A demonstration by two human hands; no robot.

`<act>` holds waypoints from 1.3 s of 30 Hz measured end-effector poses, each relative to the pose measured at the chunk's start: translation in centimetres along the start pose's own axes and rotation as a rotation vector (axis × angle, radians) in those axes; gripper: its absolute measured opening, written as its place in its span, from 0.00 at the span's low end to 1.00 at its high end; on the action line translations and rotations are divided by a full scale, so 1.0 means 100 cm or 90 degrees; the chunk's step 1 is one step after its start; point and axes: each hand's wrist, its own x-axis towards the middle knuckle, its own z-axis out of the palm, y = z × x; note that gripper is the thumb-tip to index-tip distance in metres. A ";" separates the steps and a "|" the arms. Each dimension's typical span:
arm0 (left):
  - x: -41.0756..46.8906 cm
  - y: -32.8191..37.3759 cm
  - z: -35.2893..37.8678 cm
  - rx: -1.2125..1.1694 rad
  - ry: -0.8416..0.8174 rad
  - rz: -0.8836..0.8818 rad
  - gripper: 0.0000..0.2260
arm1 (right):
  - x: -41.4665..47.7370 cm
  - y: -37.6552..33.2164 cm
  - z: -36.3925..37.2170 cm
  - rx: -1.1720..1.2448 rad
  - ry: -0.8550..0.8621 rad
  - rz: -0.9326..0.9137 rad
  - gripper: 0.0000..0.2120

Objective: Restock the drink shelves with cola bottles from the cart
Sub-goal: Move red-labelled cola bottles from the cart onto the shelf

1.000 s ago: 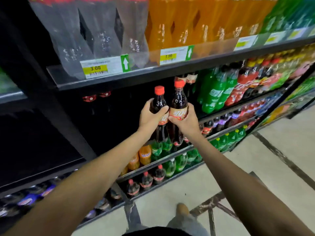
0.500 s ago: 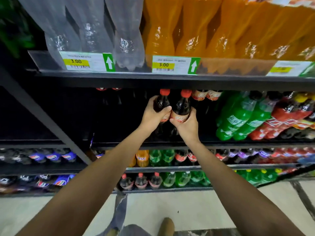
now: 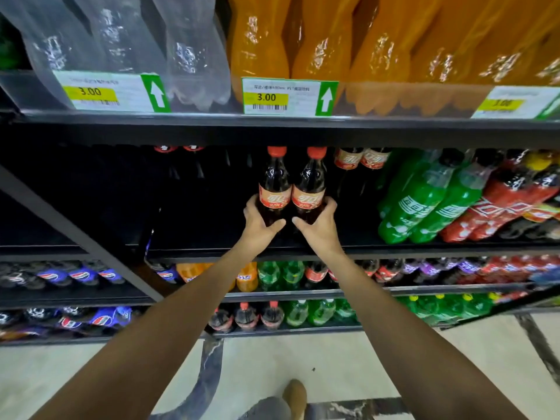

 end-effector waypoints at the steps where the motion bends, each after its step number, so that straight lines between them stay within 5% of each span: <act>1: 0.002 -0.007 0.004 0.031 0.000 -0.007 0.34 | -0.001 0.007 0.002 -0.022 -0.001 0.018 0.35; 5: 0.016 -0.023 0.012 0.068 0.029 0.008 0.28 | 0.007 0.024 0.009 -0.063 0.040 0.025 0.26; 19: 0.097 -0.043 0.044 -0.030 0.064 0.086 0.28 | 0.076 0.042 0.033 -0.076 0.232 -0.028 0.29; 39: 0.106 -0.044 0.052 -0.004 0.127 0.073 0.29 | 0.091 0.049 0.035 -0.154 0.315 -0.038 0.28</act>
